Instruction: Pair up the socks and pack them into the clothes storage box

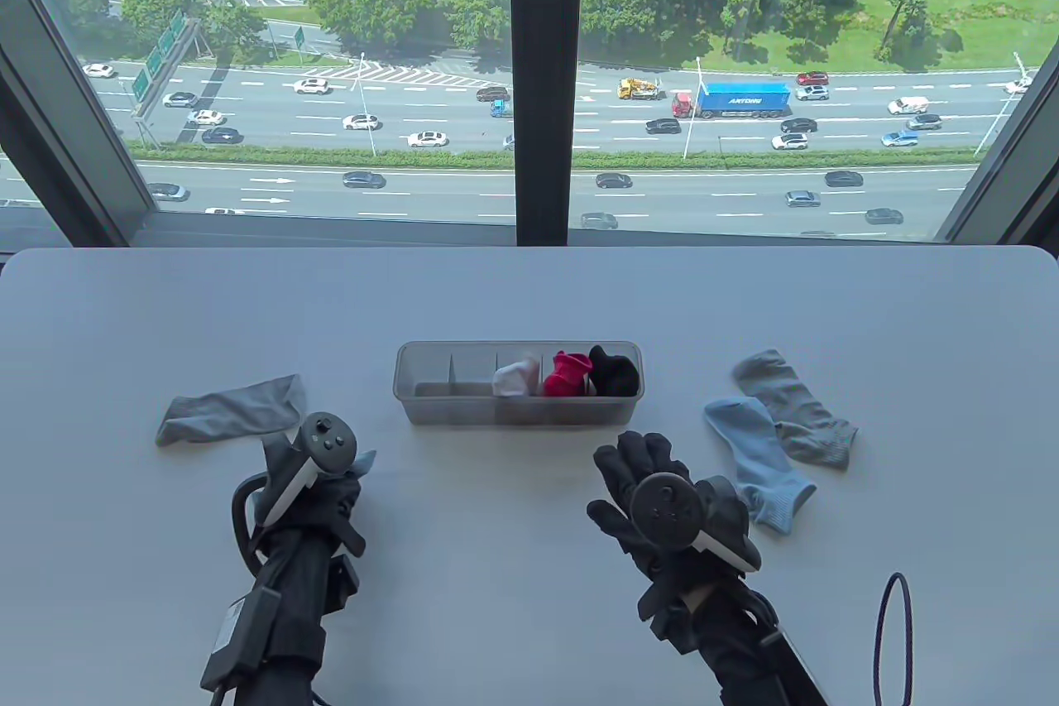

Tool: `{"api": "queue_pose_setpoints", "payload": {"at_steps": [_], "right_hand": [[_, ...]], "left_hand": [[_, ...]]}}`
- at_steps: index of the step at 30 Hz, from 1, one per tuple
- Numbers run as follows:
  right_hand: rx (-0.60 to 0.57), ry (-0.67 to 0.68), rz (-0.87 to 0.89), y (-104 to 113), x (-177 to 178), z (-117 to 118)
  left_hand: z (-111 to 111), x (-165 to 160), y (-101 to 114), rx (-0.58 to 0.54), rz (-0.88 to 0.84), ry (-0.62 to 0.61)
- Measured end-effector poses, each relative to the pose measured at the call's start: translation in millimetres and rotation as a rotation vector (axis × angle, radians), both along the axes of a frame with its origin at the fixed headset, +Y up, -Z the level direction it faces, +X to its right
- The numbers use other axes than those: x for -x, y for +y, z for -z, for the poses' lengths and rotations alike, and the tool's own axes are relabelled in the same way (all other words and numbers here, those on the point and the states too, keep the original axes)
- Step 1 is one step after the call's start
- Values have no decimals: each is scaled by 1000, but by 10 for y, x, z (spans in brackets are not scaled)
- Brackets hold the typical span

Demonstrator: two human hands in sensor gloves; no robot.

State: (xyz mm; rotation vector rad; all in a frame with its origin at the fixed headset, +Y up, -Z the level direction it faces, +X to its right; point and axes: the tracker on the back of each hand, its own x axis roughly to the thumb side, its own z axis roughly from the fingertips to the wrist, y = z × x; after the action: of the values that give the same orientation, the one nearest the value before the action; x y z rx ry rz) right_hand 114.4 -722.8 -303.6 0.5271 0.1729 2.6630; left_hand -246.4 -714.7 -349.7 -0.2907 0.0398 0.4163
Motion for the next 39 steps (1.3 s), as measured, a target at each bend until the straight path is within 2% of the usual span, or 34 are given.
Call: {"api": "queue_pose_setpoints", "payload": {"at_steps": [4, 8, 11, 12, 16, 19, 21, 24, 25, 28, 30, 32, 33, 34, 36, 38, 39], "right_hand": [[103, 117, 117, -5, 74, -17], [236, 215, 300, -11, 70, 2], [310, 225, 382, -74, 29, 30], [287, 153, 418, -87, -1, 45], [220, 4, 434, -99, -117, 84], [98, -83, 353, -38, -171, 89], [1, -128, 268, 29, -153, 56], [-78, -132, 164, 77, -172, 29], [-84, -107, 130, 91, -157, 22], [-61, 25, 73, 134, 27, -23], [-66, 75, 79, 164, 164, -70], [-79, 121, 88, 209, 279, -128], [-90, 128, 99, 225, 300, -145], [-109, 109, 114, 239, 305, -158], [-130, 81, 128, 234, 243, -151], [-137, 16, 200, 211, 121, -116], [-79, 31, 240, 193, 52, -70]], "left_hand": [[-189, -529, 308, -64, -319, -190], [-372, -977, 423, -97, -533, -356], [-440, -1116, 381, -117, -673, -351], [-439, -1089, 331, -104, -688, -287], [-368, -786, 76, -112, -611, 3], [-356, -611, -91, -53, -523, 100], [-363, -613, -58, -77, -327, 134], [-388, -681, 48, -128, -148, 88], [-392, -736, 73, -130, -150, -1], [-443, -1039, 113, -66, -291, -389], [-516, -1287, 130, -18, -239, -525], [-581, -1517, 105, -15, -111, -603], [-588, -1557, 103, -44, -61, -567], [-584, -1565, 106, -122, -5, -482], [-562, -1510, 110, -192, -13, -393], [-549, -1392, 104, -180, -15, -322], [-545, -1295, 80, -207, -75, -280]]}}
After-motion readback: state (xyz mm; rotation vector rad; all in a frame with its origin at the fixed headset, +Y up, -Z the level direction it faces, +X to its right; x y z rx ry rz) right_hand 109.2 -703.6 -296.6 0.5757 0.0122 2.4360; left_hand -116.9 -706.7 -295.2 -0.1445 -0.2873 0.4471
